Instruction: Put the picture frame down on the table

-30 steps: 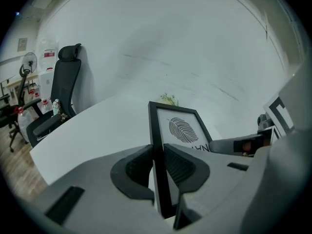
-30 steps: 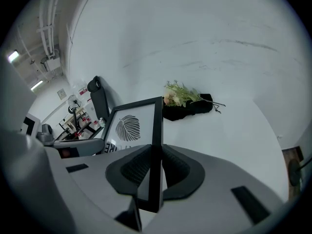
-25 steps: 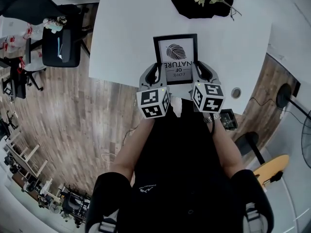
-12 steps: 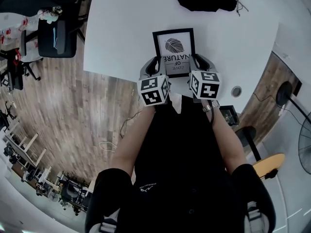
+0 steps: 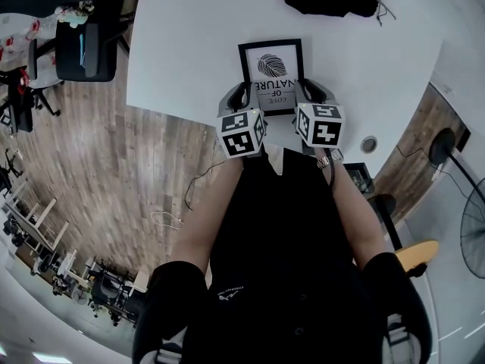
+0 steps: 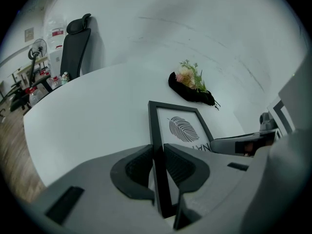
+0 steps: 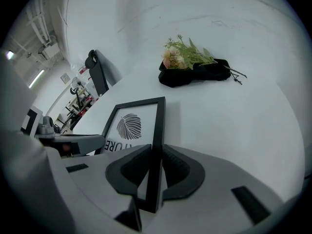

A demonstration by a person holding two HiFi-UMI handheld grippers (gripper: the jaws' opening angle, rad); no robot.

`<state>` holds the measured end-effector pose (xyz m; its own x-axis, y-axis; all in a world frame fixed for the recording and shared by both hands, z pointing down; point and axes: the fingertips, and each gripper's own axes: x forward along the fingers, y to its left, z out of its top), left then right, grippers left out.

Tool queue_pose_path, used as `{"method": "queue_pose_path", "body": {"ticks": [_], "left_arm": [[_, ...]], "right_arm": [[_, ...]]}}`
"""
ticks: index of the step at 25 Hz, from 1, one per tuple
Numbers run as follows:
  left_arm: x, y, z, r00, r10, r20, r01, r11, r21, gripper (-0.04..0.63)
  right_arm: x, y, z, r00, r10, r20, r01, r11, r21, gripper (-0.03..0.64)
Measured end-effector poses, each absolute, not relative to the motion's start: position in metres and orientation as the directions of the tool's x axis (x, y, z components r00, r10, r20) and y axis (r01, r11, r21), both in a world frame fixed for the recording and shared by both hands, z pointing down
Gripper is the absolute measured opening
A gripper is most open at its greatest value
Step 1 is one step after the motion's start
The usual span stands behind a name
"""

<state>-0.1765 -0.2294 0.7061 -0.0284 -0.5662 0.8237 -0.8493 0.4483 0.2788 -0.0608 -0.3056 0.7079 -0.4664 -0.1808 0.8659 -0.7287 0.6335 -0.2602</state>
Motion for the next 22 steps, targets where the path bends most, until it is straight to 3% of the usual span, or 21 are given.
{"method": "queue_pose_path", "body": {"ticks": [17,22], "left_arm": [[-0.1806,-0.2311,0.7155,-0.010,-0.544,0.839,-0.857,0.437,0.273,0.080],[-0.1820,-0.2303,0.7111,-0.002,-0.553,0.833,-0.857,0.430,0.284,0.095]], "right_arm": [[-0.0659,-0.3067,0.7162,-0.455,-0.166,0.875,-0.711,0.659,-0.245,0.075],[-0.0639,-0.3088,0.7120,-0.464,-0.176,0.868,-0.721,0.644,-0.255,0.117]]}}
